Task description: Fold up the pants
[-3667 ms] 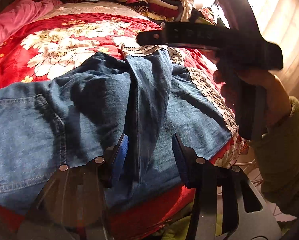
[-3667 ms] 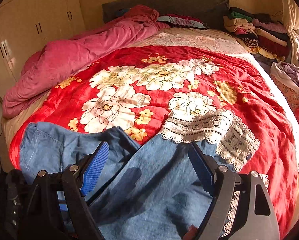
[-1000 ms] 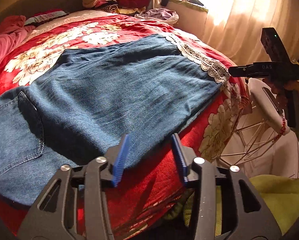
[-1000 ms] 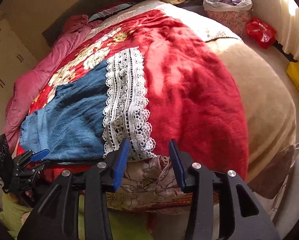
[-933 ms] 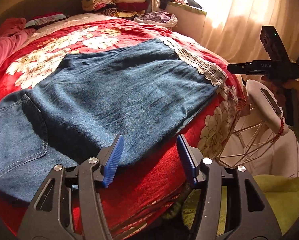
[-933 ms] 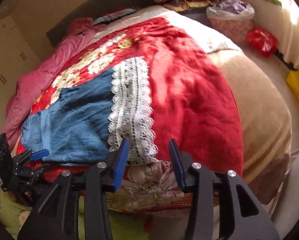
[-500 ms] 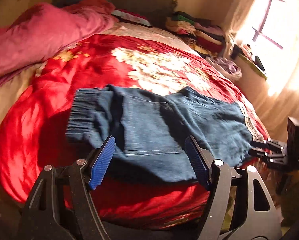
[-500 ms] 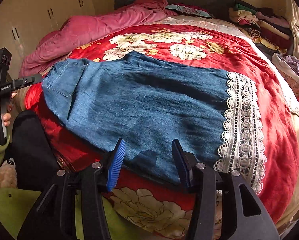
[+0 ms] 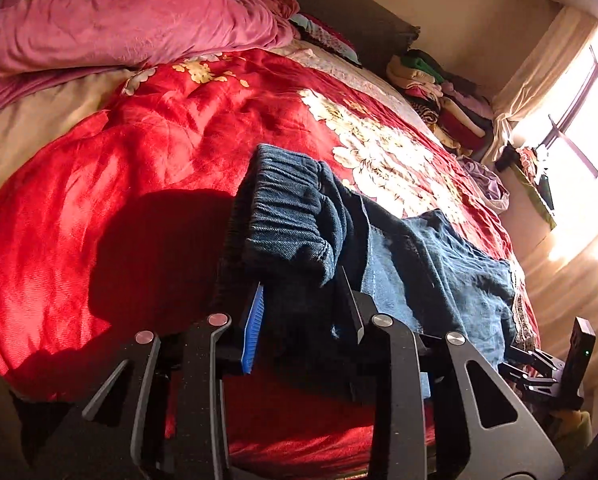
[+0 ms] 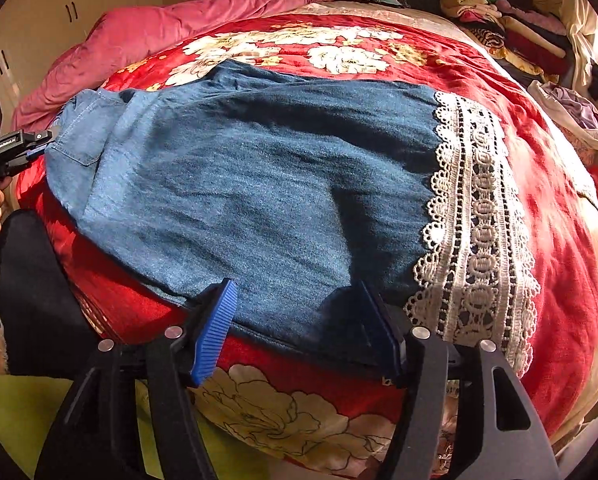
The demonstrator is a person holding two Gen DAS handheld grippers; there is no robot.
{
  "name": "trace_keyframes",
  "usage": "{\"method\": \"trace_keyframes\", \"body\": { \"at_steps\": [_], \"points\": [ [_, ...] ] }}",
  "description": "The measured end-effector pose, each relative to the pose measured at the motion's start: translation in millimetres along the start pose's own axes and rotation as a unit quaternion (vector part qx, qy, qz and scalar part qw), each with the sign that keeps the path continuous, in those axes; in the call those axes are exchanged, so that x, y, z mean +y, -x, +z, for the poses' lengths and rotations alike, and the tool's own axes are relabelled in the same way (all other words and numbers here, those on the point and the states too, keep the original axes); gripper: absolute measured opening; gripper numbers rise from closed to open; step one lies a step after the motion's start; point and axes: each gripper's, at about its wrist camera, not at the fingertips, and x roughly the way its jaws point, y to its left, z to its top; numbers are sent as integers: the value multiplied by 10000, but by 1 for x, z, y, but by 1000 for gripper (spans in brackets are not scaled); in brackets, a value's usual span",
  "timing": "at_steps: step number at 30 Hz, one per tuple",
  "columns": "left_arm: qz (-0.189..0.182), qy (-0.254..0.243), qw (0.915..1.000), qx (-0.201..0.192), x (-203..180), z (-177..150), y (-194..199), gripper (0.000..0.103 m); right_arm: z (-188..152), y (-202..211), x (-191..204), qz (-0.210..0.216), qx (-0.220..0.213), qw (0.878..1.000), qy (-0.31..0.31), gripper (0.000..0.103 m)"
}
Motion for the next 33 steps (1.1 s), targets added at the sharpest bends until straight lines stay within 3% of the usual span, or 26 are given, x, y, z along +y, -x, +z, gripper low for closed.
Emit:
{"method": "trace_keyframes", "body": {
  "at_steps": [3,6,9,13,16,18,21,25,29,33],
  "points": [
    [299,-126,9993,-190,6,3,13,23,-2,2,-2,80,-11,9999,-72,62],
    [355,-50,9993,35,17,2,7,24,-3,2,-4,126,-28,9998,-132,62],
    [387,12,9992,100,21,0,0,31,-3,0,-3,87,-11,9999,-112,62],
    [620,-76,9977,-249,15,3,19,39,-2,6,-3,122,-35,9998,-119,62],
    [762,-435,9946,-563,-6,6,41,46,2,24,1,228,-453,9987,2,62],
    [630,-709,9934,-650,-28,9,46,52,7,29,3,174,-581,9981,64,62],
    [166,-1165,9920,-450,-68,7,31,54,15,26,0,91,-594,9982,23,62],
    [-274,-1685,9852,132,-112,-5,-15,54,20,16,-8,-60,-473,9988,-99,62],
    [-121,-2058,9757,748,-126,-27,-61,54,9,3,-27,-136,-165,9989,-406,63],
    [0,-2021,9741,1010,-112,-40,-83,55,-1,4,-26,-128,-309,9989,-318,63]
  ]
}}
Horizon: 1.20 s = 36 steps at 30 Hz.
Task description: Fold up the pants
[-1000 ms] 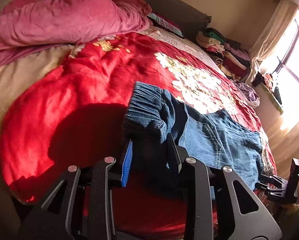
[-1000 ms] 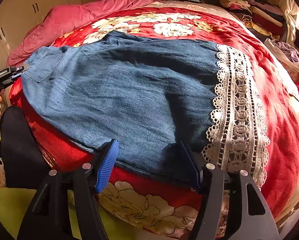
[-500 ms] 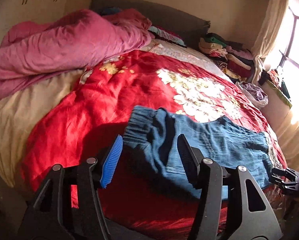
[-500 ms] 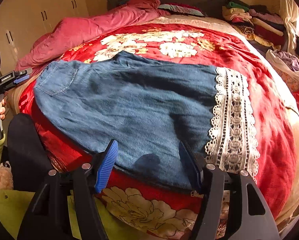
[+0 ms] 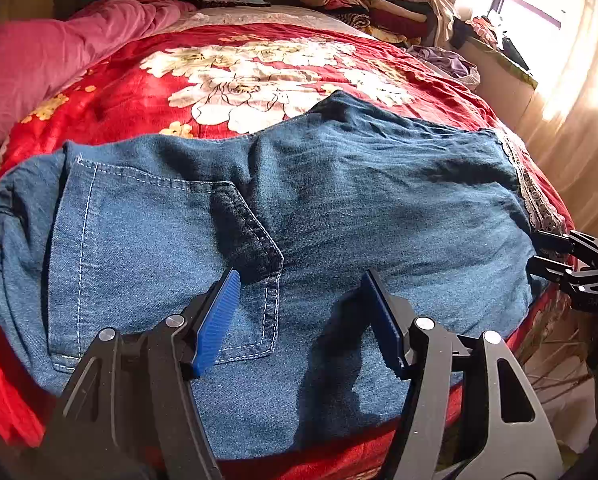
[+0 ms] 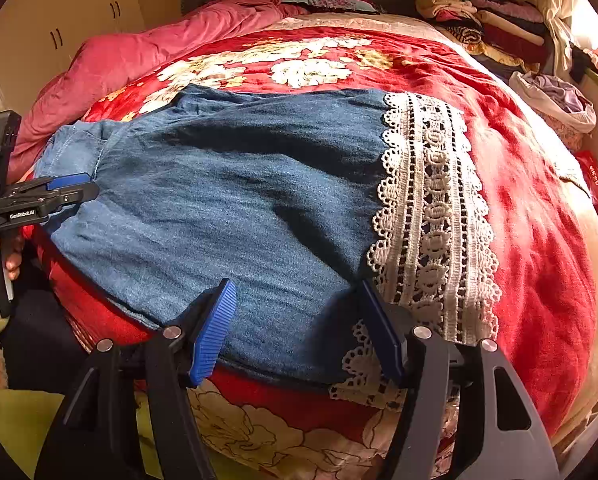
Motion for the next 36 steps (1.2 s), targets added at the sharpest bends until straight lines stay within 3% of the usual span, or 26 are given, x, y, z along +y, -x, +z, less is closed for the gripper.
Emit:
{"method": "trace_keyframes", "body": {
  "at_steps": [5,8,14,21,23,26,28,31,36],
  "points": [
    [-386,-31,9987,-329,-8,24,29,57,8,20,2,283,-425,9987,-10,63],
    [-354,-215,9985,-359,-16,53,25,57,20,25,5,235,-640,9976,100,66],
    [-527,-174,9984,136,-15,111,-28,57,44,14,3,201,-668,9974,174,66],
    [-625,-321,9959,577,-14,139,-84,56,53,-9,-11,48,-440,9990,54,66],
    [-783,-291,9943,656,-12,138,-96,48,49,-19,-19,79,-261,9996,-92,66],
    [-1225,-341,9895,695,-19,135,-100,5,42,-25,-21,98,-277,9995,-129,66],
    [-1171,-497,9906,507,-26,135,-92,3,39,-25,-20,66,-293,9995,-93,66],
    [-1242,-313,9917,125,-16,145,-78,2,38,-25,-21,93,-311,9994,-132,66],
    [-889,-406,9942,443,-19,135,-111,4,40,-26,-21,106,-241,9996,-124,66]
  ]
}}
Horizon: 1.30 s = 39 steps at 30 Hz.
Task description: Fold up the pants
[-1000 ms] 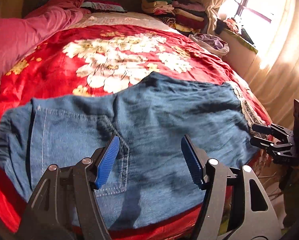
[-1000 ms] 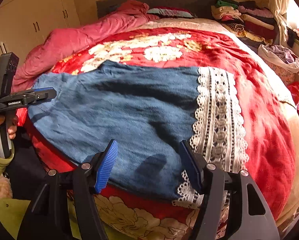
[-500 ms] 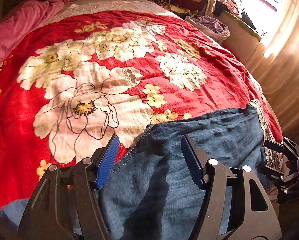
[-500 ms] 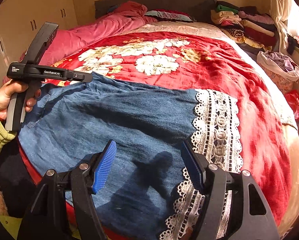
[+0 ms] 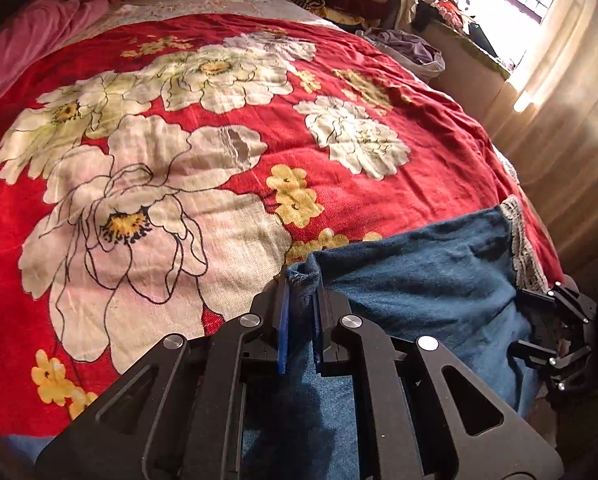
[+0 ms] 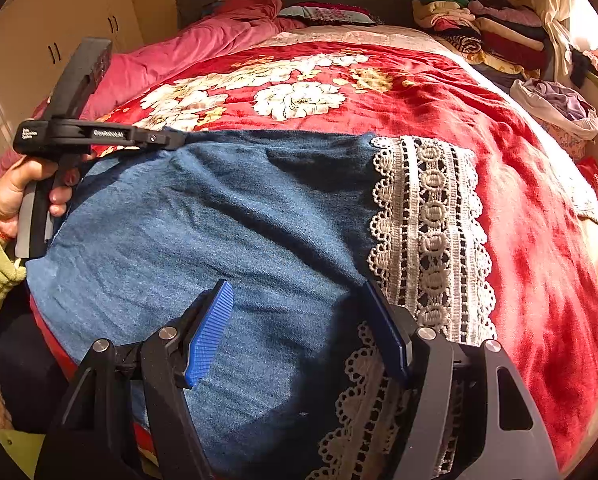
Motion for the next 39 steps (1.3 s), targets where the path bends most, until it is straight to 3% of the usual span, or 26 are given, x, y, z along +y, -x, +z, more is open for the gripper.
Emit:
{"method": "trace_keyframes", "body": {
  "at_steps": [3,7,10,15,18,20,21,22,23,27,31,33,35,37,39],
  "points": [
    [-147,108,9997,-181,5,-2,7,5,11,18,-10,223,-221,9993,-204,66],
    [-102,88,9991,-391,4,-4,22,8,37,43,-52,73,-727,9943,-774,66],
    [-95,39,9981,-608,-4,-7,37,8,54,25,-89,-82,-488,9918,-1179,65],
    [60,-220,9972,-706,-20,-20,48,17,64,-16,-118,367,-77,9871,-1557,51],
    [290,-267,9977,-555,-20,-23,36,24,64,-33,-109,347,146,9910,-1283,51],
    [337,-147,9984,-437,-14,-25,26,24,60,-36,-106,321,164,9920,-1211,43],
    [326,-71,9987,-390,-10,-26,21,24,58,-34,-106,302,94,9923,-1199,39],
    [311,-6,9988,-372,-6,-26,17,24,57,-28,-104,255,-22,9930,-1155,27],
    [291,47,9988,-379,-4,-26,16,24,57,-20,-99,121,-230,9944,-1027,25],
    [402,165,9979,-471,-7,-20,19,7,59,13,-74,-306,-830,9956,-296,20],
    [492,119,9962,-713,-18,0,26,4,81,27,-85,-460,-1094,9927,-199,19],
    [631,83,9954,-721,-20,6,22,4,92,18,-92,-491,-1011,9936,-143,19],
    [686,179,9956,-619,-14,4,9,4,97,-4,-99,-475,-631,9967,-182,20],
    [624,314,9957,-607,-5,-4,-1,7,91,-33,-106,-517,-143,9982,-264,22],
    [516,406,9952,-727,1,-8,1,9,85,-50,-109,-540,-18,9980,-314,26]
  ]
}}
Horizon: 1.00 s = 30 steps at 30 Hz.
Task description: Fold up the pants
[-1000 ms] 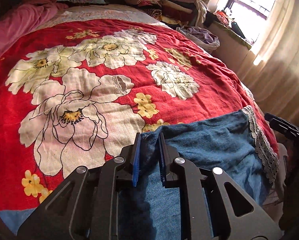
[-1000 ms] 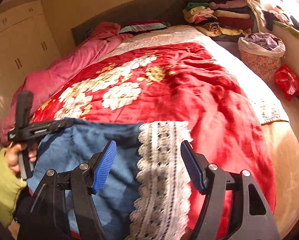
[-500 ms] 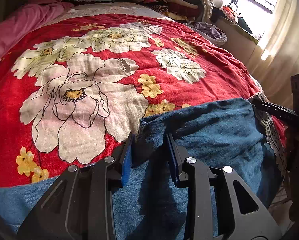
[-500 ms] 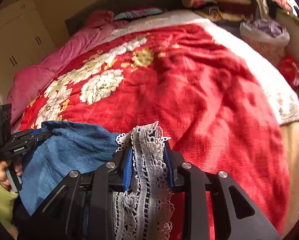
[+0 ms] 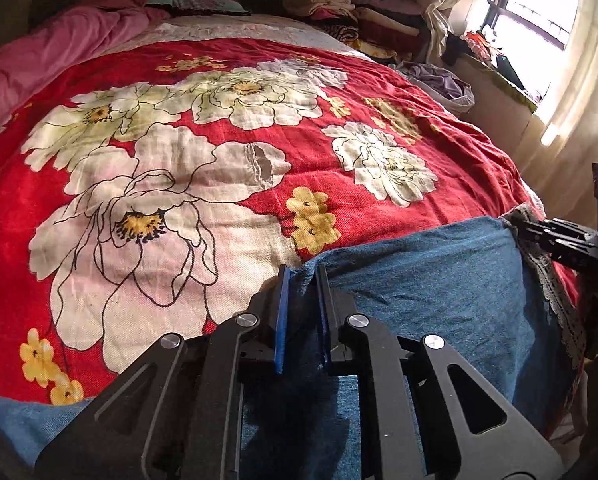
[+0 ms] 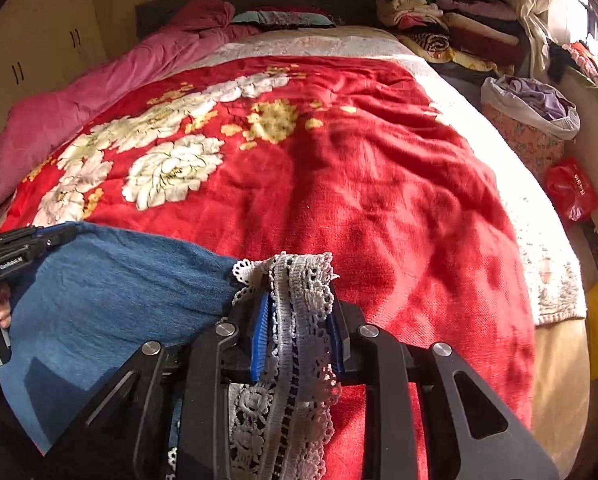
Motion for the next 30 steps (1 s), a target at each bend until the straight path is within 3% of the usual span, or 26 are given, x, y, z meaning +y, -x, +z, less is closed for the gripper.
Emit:
{"method": "trace_keyframes", "body": {
  "at_steps": [3,7,11,14,17,20,23,26,27,29,30],
  "points": [
    [-25,76,9999,-135,5,-1,8,18,-3,7,-3,-371,-241,9990,-97,55],
    [129,211,9989,-406,13,-10,39,19,-16,50,-6,-704,-774,9944,-170,60],
    [170,272,9977,-599,20,-25,78,23,-50,95,-20,-268,-902,9923,-810,61],
    [190,203,9975,-643,18,-42,103,30,-82,116,-20,185,-760,9903,-1151,61],
    [182,144,9982,-559,16,-64,118,35,-108,122,-15,516,-516,9875,-1398,61],
    [412,17,9985,-367,16,-83,124,42,-122,120,-8,683,-366,9845,-1574,61],
    [657,141,9973,-308,21,-95,131,59,-129,115,-4,748,-258,9828,-1667,61],
    [780,195,9963,-308,24,-101,136,60,-134,105,0,748,-90,9829,-1683,60],
    [818,212,9960,-301,24,-102,135,60,-136,103,2,679,-66,9844,-1621,57],
    [931,169,9953,-205,23,-104,131,63,-136,104,8,661,-90,9866,-1490,32],
    [995,151,9948,-154,22,-106,129,64,-136,107,12,608,-96,9880,-1416,30]
  ]
}}
